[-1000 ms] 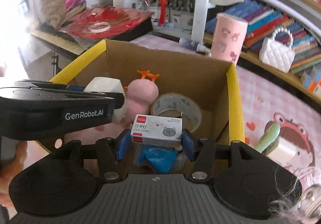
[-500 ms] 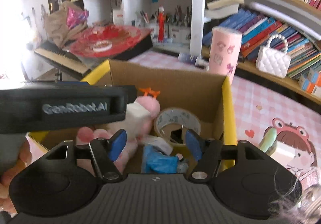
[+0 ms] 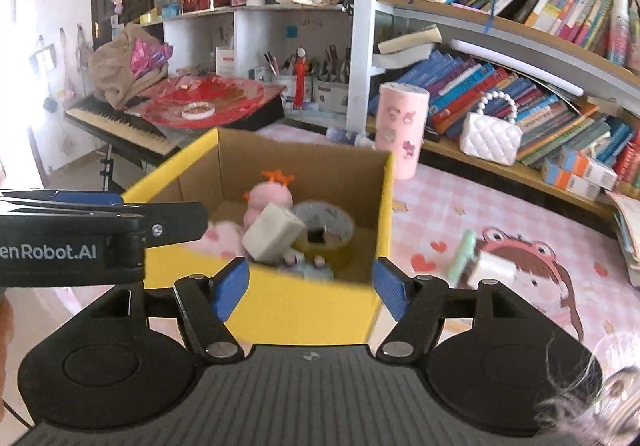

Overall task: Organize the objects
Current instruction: 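Withdraw both tools from the box toward the mint stapler and white charger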

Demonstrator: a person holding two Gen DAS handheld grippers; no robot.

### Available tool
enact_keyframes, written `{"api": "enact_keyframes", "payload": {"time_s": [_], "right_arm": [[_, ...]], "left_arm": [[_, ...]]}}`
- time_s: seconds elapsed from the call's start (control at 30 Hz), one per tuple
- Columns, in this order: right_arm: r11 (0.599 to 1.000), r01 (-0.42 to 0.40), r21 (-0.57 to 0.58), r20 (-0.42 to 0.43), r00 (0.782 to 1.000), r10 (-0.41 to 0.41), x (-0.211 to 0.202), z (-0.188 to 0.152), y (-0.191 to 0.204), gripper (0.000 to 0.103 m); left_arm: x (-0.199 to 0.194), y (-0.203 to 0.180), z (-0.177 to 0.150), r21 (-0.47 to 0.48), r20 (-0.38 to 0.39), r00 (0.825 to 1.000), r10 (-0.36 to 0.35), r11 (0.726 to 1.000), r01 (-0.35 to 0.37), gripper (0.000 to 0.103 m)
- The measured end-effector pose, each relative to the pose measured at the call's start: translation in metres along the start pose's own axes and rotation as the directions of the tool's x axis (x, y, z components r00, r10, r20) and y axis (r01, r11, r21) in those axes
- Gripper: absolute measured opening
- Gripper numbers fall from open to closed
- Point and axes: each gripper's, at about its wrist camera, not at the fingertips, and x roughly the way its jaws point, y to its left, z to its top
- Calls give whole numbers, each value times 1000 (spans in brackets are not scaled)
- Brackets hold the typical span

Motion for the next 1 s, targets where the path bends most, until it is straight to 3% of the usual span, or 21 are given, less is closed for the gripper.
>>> {"api": "enact_keyframes", "payload": {"time_s": [0.27,0.47,1.0], "right_arm": [[997,76,28,-44,996,-75,-28,-36,-3,67],[982,149,114,-84,987,-140,-50,-64,-9,67],[909,316,272,-163,946,-280,-84,-101,-52,68]], "left_arm": [[-8,-4,-30,13,-78,997,12,1000,-11,84],[-13,-15,-46,39,-119,993,5,999,0,84],[3,-64,-66,127,-227,969,-101,983,132,84]]}}
